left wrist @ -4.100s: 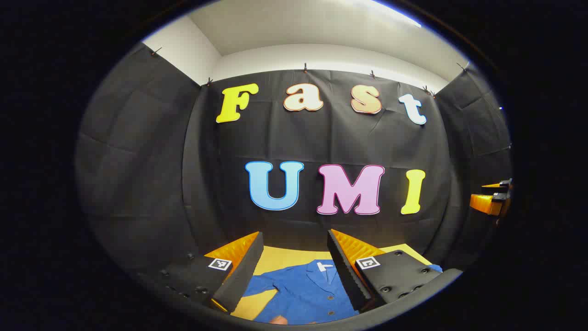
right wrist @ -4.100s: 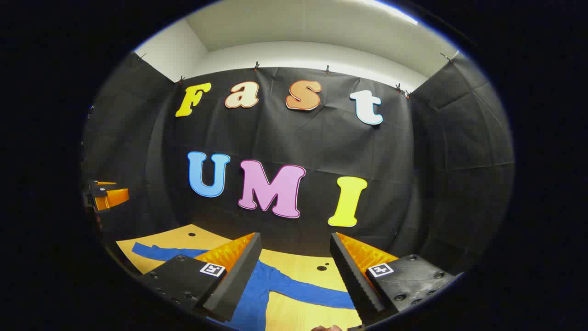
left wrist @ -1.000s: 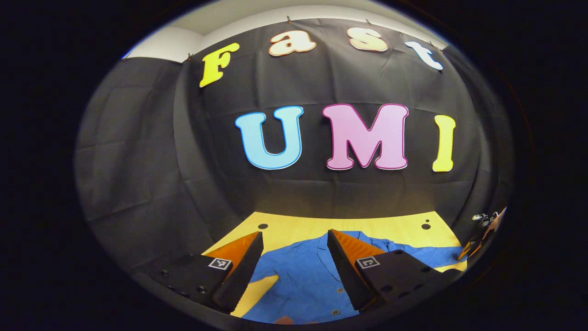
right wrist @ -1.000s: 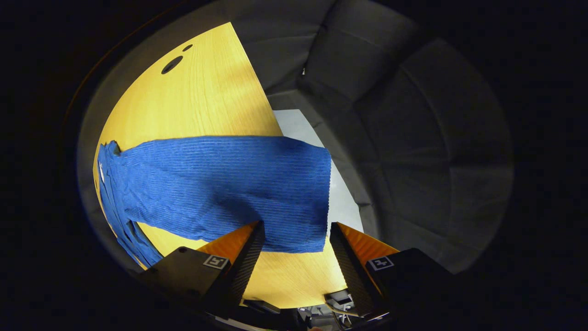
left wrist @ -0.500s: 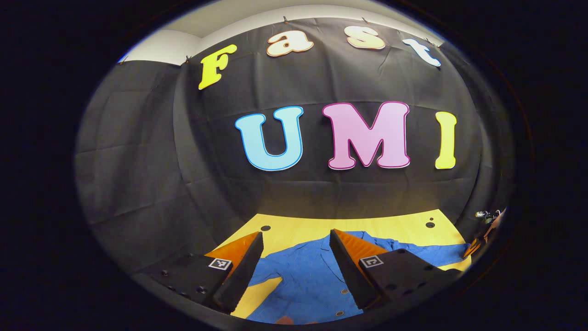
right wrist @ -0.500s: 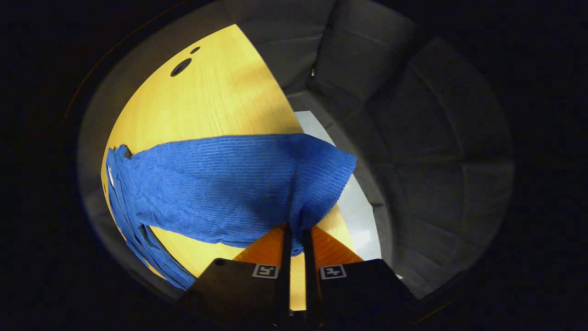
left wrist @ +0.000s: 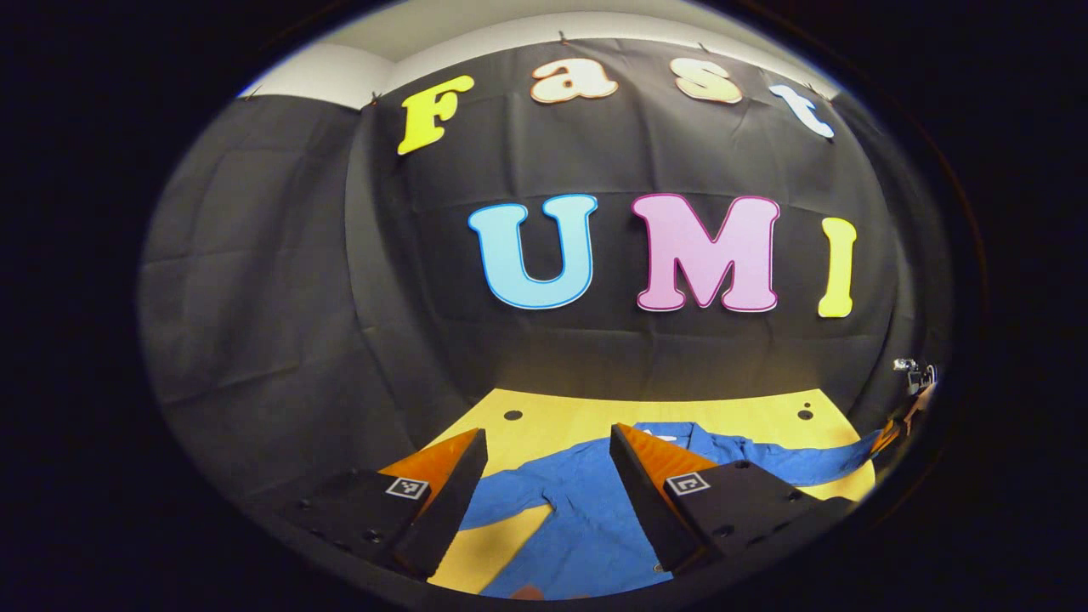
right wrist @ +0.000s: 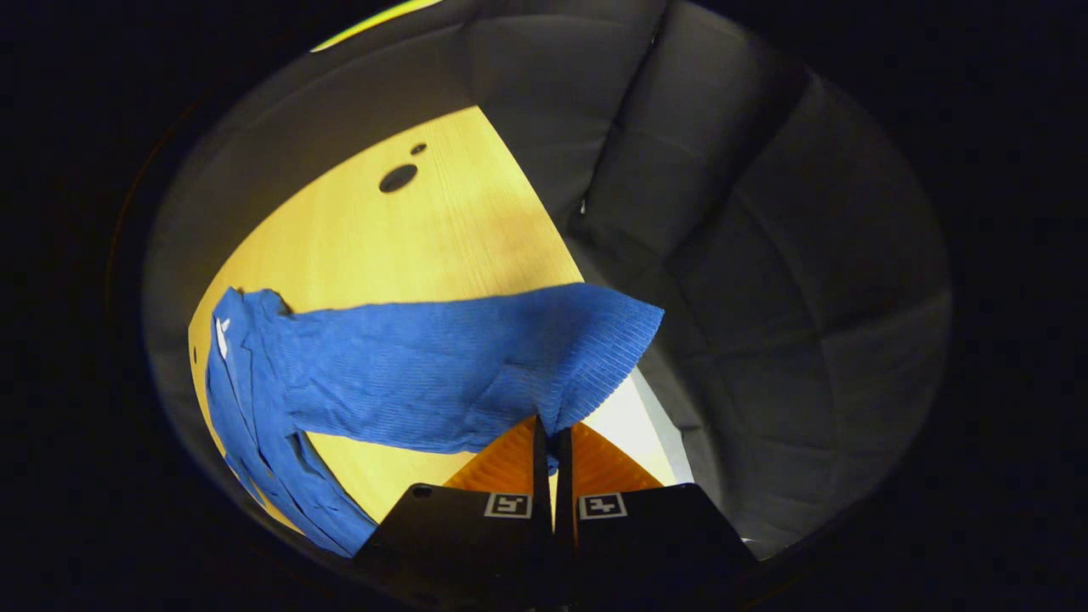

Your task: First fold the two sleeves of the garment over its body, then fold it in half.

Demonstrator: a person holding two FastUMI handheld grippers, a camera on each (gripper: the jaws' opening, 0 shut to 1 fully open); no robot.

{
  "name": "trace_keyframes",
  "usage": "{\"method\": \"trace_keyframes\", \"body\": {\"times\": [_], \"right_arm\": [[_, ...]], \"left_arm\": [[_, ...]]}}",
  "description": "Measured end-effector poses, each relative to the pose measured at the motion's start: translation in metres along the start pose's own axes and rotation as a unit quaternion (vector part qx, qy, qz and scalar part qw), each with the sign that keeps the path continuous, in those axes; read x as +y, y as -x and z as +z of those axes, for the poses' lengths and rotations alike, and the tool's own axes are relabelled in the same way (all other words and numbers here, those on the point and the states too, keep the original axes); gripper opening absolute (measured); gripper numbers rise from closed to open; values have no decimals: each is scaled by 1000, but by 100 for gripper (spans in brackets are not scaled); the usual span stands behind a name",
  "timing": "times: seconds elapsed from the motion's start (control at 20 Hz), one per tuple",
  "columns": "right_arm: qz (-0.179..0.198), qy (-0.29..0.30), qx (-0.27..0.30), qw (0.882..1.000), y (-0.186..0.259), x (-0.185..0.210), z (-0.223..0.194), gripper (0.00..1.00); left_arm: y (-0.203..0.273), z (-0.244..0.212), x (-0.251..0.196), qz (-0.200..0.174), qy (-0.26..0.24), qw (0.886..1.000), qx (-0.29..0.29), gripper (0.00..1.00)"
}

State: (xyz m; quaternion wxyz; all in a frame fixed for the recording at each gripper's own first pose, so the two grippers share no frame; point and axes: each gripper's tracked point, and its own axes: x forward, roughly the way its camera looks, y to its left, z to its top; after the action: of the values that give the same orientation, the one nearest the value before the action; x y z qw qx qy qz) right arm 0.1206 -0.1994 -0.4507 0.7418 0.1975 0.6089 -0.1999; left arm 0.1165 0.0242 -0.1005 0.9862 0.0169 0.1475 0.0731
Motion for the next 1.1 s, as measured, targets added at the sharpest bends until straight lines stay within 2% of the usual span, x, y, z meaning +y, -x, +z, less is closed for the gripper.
{"method": "trace_keyframes", "body": {"times": [0.1, 0.15, 0.3, 0.35, 0.45, 0.55, 0.65, 0.8, 1.0, 1.1], "right_arm": [[15, -8, -29, 999, 35, 27, 10, 6], [26, -10, -44, 999, 56, 46, 11, 6], [65, -1, -103, 993, 124, 119, 29, 5], [75, 9, -121, 990, 144, 142, 33, 5], [103, 40, -158, 981, 186, 204, 40, 5], [151, 56, -185, 970, 222, 279, 37, 5], [203, 66, -180, 960, 244, 351, 16, 5], [280, 67, -152, 946, 240, 448, -25, 5], [316, 120, -97, 936, 183, 525, -98, 5], [312, 132, -65, 939, 147, 551, -127, 5]], "left_arm": [[1, -7, 25, -12, 9, 1000, 0, 86], [0, -12, 40, -17, 12, 1000, 2, 83], [-3, -23, 84, -25, 6, 1000, 4, 86], [-4, -24, 99, -24, 2, 1000, 0, 83], [-7, -29, 130, -21, -4, 1000, -8, 86], [-11, -33, 157, -14, -3, 1000, -7, 83], [-11, -36, 180, -10, 6, 1000, -6, 83], [-8, -51, 211, -1, 31, 999, 9, 86], [8, -74, 259, 38, 36, 998, 44, 83], [19, -82, 277, 59, 33, 996, 52, 83]]}}
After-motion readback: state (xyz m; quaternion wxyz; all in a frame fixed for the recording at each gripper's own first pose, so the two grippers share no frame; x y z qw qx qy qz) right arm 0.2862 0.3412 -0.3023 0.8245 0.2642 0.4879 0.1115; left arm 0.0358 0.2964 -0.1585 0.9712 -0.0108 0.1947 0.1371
